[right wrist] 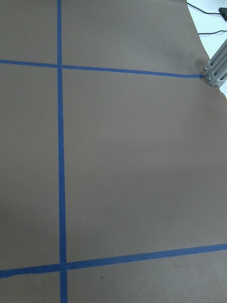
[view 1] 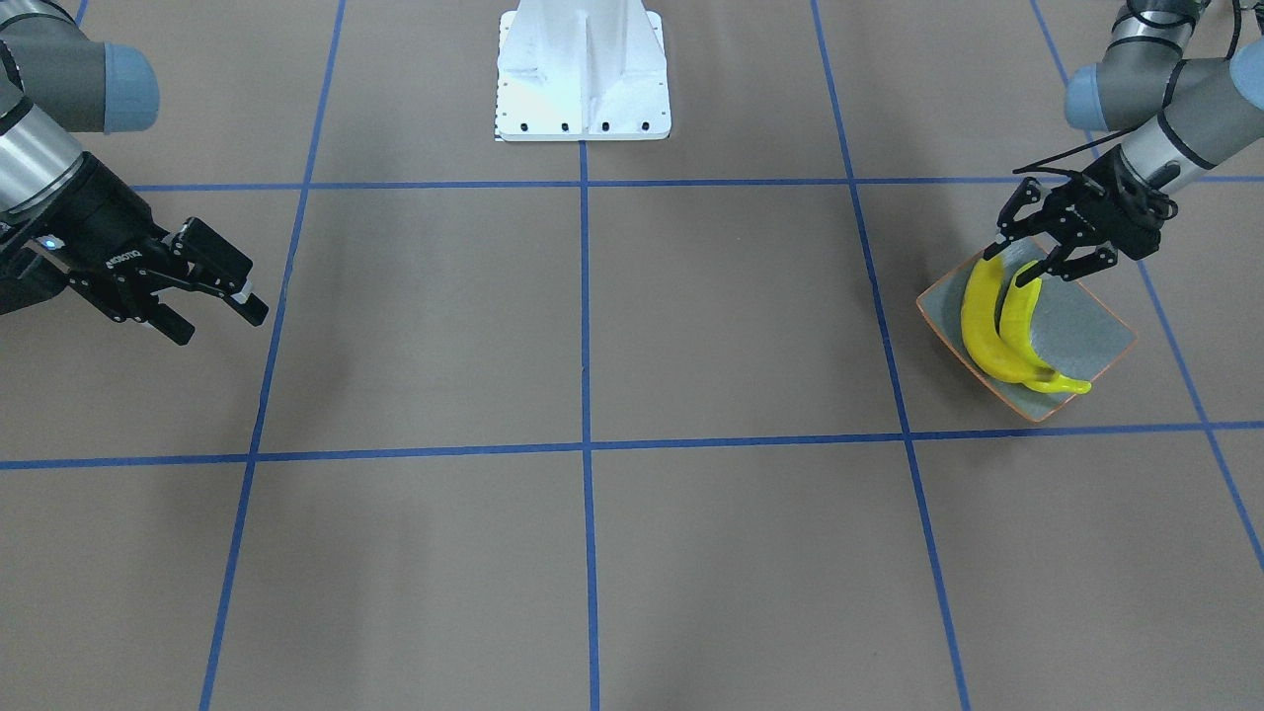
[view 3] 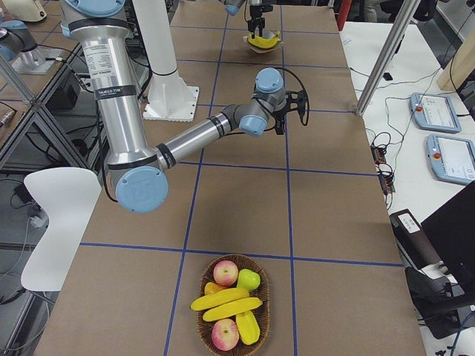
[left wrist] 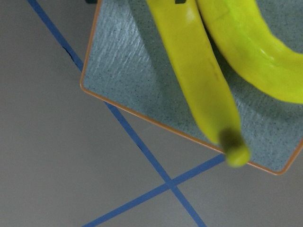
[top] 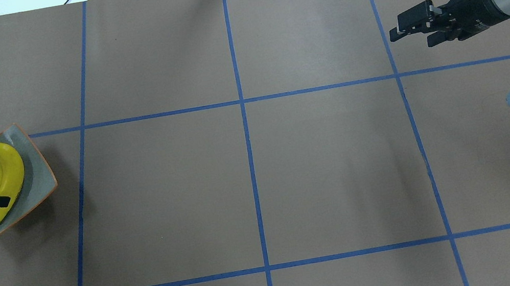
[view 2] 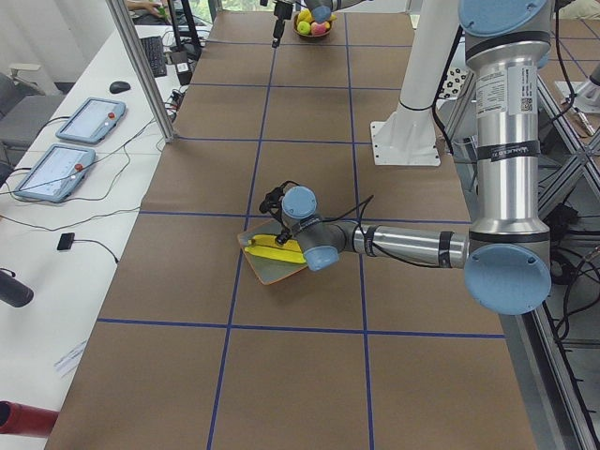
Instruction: Transfer all bananas from basket to plate
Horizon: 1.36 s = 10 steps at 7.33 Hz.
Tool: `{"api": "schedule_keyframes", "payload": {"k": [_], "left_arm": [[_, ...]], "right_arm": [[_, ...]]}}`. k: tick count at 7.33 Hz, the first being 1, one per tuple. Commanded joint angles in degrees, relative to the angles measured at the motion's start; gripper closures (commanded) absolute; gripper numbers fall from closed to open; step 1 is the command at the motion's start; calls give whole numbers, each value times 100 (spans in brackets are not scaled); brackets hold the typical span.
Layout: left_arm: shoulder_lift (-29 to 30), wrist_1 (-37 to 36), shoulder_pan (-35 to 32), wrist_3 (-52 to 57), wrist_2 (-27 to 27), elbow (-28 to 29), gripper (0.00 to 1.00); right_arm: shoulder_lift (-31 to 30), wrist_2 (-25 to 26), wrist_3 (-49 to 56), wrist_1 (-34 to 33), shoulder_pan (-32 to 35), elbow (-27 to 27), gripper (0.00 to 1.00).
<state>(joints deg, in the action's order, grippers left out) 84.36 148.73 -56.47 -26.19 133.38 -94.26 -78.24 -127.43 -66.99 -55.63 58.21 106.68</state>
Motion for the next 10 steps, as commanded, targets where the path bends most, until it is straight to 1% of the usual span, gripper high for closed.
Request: {"api": "schedule_keyframes", "payload": {"k": [1, 2, 3, 4, 5, 6, 7, 8, 9, 10], "left_arm": [[28, 7, -22, -8, 100, 22, 1], [19, -2, -83, -87, 170, -39, 1], [28, -19, -241, -96, 162, -23, 1], [37, -333, -547, -88, 162, -14, 1], [124, -754, -872, -9, 162, 4, 1], [168, -1028, -979, -8, 171, 13, 1], [186, -1361, -1059, -17, 180, 13, 1], [230, -1469, -1086, -35, 154, 4, 1], [239, -1461, -1121, -87, 162, 4, 1], [230, -1444, -1121, -96, 162, -13, 1]], "right_arm": [[-138, -45, 10, 9, 111, 72, 0], [-391, -89, 37, 139, 243, 115, 0], [-750, -98, 176, 454, 374, 98, 0], [-1215, -98, 473, 701, 524, 81, 0], [-1655, -98, 1007, 790, 777, 46, 0], [-2112, -98, 1735, 800, 1093, 19, 0], [-2412, -124, 2716, 765, 1558, -138, 0], [-2572, -411, 3631, 773, 2171, -574, 0], [-2573, -919, 4467, 756, 2856, -1214, 0], [-2573, -1211, 5659, 686, 3411, -1873, 0]]}}
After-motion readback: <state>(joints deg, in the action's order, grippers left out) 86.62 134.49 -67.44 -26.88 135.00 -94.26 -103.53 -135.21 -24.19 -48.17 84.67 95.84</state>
